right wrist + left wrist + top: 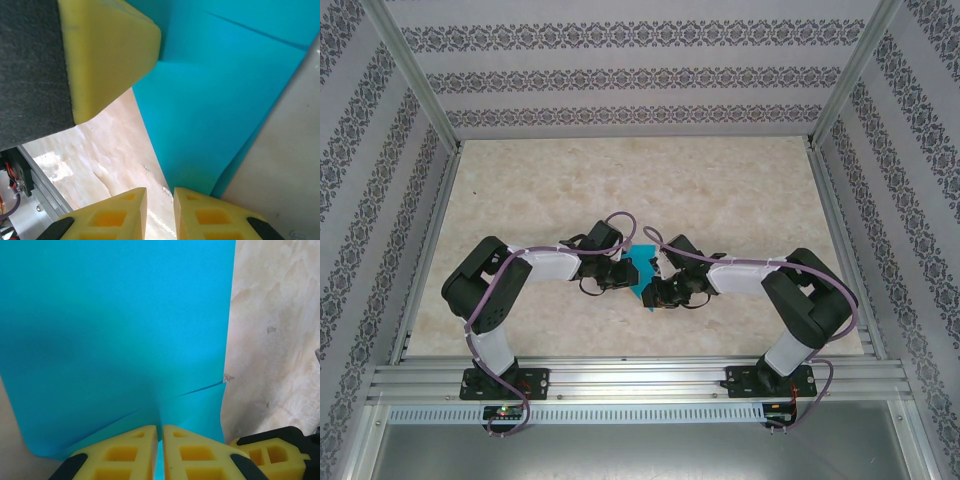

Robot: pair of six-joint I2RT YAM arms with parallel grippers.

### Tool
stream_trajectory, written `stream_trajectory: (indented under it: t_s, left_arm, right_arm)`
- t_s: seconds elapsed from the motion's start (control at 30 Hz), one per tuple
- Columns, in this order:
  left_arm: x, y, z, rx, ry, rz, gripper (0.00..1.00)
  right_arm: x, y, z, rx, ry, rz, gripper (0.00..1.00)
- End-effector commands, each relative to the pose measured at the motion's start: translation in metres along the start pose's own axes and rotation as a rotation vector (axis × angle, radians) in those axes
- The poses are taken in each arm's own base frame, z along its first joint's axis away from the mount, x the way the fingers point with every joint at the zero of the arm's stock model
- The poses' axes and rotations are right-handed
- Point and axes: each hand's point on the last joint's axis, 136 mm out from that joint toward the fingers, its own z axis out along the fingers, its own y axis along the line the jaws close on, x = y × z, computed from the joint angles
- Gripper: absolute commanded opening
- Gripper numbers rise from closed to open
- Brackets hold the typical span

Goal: Fold a paper plane with a square sheet of paper (fold left side to right side)
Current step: Third fold the triangle at the center of the table.

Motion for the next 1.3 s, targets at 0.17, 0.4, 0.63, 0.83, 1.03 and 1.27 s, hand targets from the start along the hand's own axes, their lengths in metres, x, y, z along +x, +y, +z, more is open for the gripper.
stream_trajectory:
  t_s: [0.17,0.4,0.63,0.83,1.03,1.27]
  left_arm:
    - [0.013,0.032,0.010,-0.134,0.035,-0.003,0.14]
    - [0.012,0.034,0.012,-0.142,0.035,-0.002,0.14]
    - [0.011,0.032,0.011,-0.141,0.034,0.000,0.14]
    - [0.010,0.030,0.010,-0.137,0.029,0.002,0.14]
    - [0.008,0.027,0.009,-0.132,0.025,0.005,0.14]
    - [0.007,0.025,0.008,-0.128,0.023,0.007,0.14]
  right_arm:
    - [0.011,-0.013,0.000,0.092,0.043,0.035,0.20]
    - [0.040,-0.024,0.002,0.126,0.110,0.079,0.15]
    - [0.051,-0.032,-0.010,0.171,0.111,0.117,0.14]
    - [0.035,-0.008,-0.023,0.108,0.054,0.056,0.12]
    - [0.001,0.033,-0.046,0.001,-0.078,-0.002,0.14]
    - [-0.023,0.026,-0.024,0.034,-0.094,0.053,0.11]
